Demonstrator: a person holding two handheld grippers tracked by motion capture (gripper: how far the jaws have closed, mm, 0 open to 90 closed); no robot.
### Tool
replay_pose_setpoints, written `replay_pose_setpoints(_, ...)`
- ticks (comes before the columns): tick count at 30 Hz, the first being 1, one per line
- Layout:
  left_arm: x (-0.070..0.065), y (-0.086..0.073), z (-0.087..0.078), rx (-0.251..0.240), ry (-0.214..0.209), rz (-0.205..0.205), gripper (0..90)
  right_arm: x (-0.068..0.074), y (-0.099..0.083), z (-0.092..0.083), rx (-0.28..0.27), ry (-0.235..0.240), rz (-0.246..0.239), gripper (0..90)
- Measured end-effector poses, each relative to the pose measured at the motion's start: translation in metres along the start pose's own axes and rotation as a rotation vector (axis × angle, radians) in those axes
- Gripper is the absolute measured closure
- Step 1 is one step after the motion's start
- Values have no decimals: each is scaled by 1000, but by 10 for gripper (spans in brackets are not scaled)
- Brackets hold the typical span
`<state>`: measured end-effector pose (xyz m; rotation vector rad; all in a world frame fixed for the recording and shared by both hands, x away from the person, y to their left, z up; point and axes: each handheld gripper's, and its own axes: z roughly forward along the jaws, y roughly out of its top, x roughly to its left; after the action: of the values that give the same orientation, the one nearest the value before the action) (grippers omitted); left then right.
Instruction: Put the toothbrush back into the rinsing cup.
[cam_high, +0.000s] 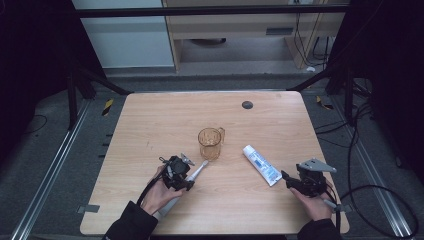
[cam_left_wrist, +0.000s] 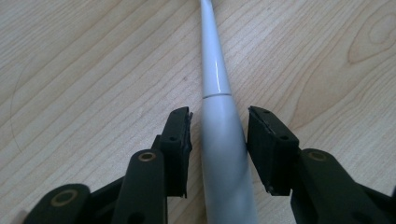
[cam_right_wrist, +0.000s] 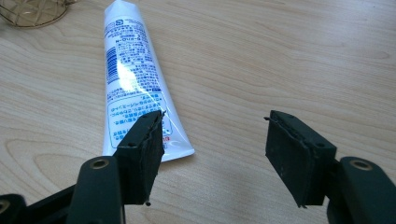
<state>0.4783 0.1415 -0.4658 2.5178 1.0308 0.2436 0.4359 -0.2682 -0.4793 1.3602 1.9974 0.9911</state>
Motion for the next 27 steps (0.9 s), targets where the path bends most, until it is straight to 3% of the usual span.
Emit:
replay_pose_setpoints(20, 1, 2, 6, 35, -17, -17, 665, 1, 0, 1, 6, 1, -4, 368)
replay_pose_setpoints(27, 3, 2, 5, 42, -25, -1, 672, 1, 0, 1, 8, 1, -5, 369)
